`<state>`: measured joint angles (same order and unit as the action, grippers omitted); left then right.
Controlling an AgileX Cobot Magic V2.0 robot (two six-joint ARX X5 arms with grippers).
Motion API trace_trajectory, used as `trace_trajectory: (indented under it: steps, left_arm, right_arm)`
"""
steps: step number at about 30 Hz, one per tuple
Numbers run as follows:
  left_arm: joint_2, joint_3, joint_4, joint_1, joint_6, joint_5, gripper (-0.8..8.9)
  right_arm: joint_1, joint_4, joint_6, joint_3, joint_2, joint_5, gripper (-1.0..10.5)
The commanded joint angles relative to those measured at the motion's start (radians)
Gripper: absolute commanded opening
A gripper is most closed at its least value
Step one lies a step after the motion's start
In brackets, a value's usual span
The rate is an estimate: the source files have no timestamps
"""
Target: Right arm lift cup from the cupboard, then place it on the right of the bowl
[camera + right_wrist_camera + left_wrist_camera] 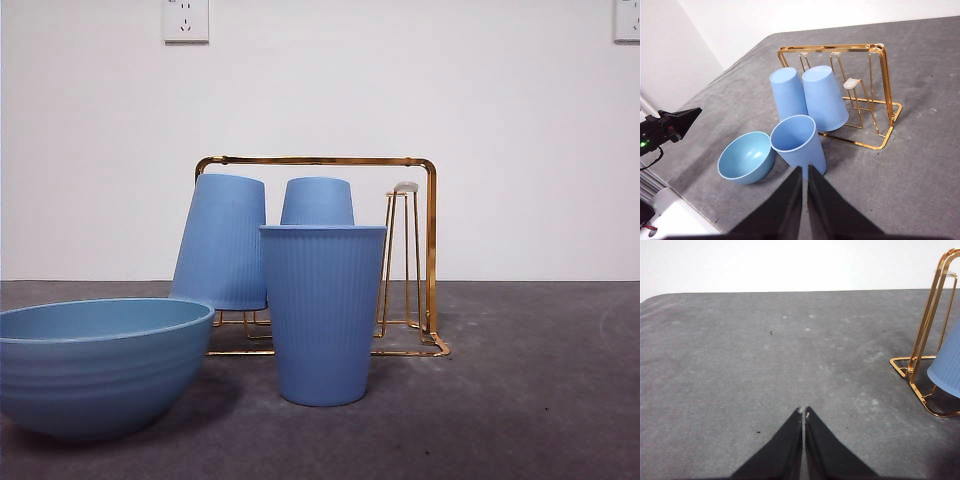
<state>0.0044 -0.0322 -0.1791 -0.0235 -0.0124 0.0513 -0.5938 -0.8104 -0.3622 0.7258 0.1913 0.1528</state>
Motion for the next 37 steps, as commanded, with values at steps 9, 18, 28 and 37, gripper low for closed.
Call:
trace_trajectory:
  steps: [9,18,28,37]
  left_arm:
    - [-0.001,0.02,-0.007,0.002,-0.013,0.001,0.06]
    - [-0.001,0.02,-0.007,0.002,-0.013,0.0,0.06]
    - [-0.001,0.02,-0.007,0.002,-0.013,0.001,0.06]
    - [-0.001,0.02,-0.006,0.002,-0.013,0.001,0.06]
  right_arm:
    - [-0.006,0.011,0.012,0.014,0.002,-0.003,0.2]
    - [-0.006,0.011,0.012,0.014,0.002,-0.003,0.2]
    - [0.206,0.262,0.054,-0.171,-0.054,-0.085,0.2]
    - [0.459,0.634,0.315,-0.535,-0.145,-0.205,0.2]
